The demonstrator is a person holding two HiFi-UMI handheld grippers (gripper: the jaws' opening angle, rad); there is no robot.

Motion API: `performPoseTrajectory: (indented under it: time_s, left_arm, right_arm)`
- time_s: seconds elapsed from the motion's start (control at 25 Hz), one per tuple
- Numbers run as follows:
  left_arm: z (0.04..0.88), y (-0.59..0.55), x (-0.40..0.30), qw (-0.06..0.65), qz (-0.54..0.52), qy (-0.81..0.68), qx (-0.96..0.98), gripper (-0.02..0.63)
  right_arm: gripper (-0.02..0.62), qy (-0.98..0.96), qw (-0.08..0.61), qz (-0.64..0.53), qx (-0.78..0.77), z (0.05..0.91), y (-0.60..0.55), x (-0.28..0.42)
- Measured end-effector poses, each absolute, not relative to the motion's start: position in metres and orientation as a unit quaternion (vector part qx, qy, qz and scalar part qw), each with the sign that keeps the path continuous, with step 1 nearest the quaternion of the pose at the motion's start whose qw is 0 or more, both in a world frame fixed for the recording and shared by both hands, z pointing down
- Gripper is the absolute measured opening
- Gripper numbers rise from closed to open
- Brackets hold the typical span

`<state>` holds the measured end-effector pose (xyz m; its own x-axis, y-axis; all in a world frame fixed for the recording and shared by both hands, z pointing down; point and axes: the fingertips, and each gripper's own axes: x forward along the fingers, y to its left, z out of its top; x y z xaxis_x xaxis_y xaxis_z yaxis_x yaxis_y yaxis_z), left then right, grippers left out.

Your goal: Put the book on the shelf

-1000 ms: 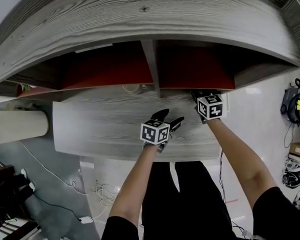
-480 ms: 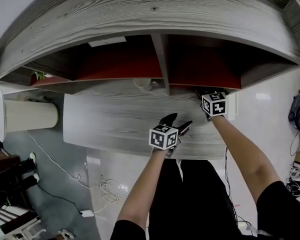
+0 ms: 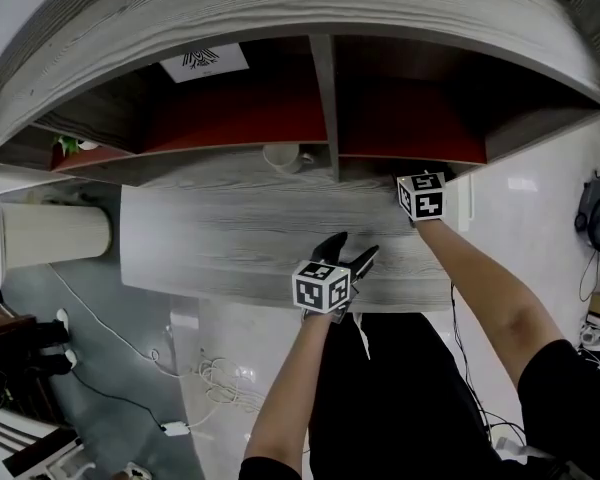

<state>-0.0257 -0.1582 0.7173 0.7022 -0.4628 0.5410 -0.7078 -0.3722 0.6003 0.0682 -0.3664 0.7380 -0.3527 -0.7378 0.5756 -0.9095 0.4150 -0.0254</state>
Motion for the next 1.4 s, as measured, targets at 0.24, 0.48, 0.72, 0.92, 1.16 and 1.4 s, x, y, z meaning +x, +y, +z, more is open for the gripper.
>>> performPoseTrajectory:
  time_s: [0.24,0.48,0.72,0.92,1.16,1.4]
  left_arm:
    - [0.718,-0.146,-0.038,0.408,0.153,-0.358,0.826,0.333]
    - [0.708,-0.154,-0.043,0.395,0.132,-0.37,0.83,0.333]
    - [0.699,-0.157,-0.029,0.388,0.125,-0.365,0.837,0.333]
    - [0.696,-0.171,-0.02,0.383,0.121,-0.365,0.84,0.333]
    - [0.692,-0.187,-0.01,0.378,0.115,-0.363,0.844,0.332]
    - [0.689,-0.186,0.0,0.369,0.132,-0.347,0.852,0.333]
  right_arm:
    - [0.215,-0.804,0.242,0.165,0.518,0.738,-0.372,0.07]
    - [0.215,-0.802,0.238,0.164,0.523,0.74,-0.376,0.07]
    - [0.213,-0.804,0.24,0.175,0.515,0.745,-0.382,0.071]
    - [0.215,-0.802,0.236,0.183,0.517,0.749,-0.385,0.07]
    - [0.215,-0.806,0.232,0.185,0.512,0.749,-0.391,0.072]
    - [0.219,-0.803,0.238,0.187,0.514,0.747,-0.399,0.074]
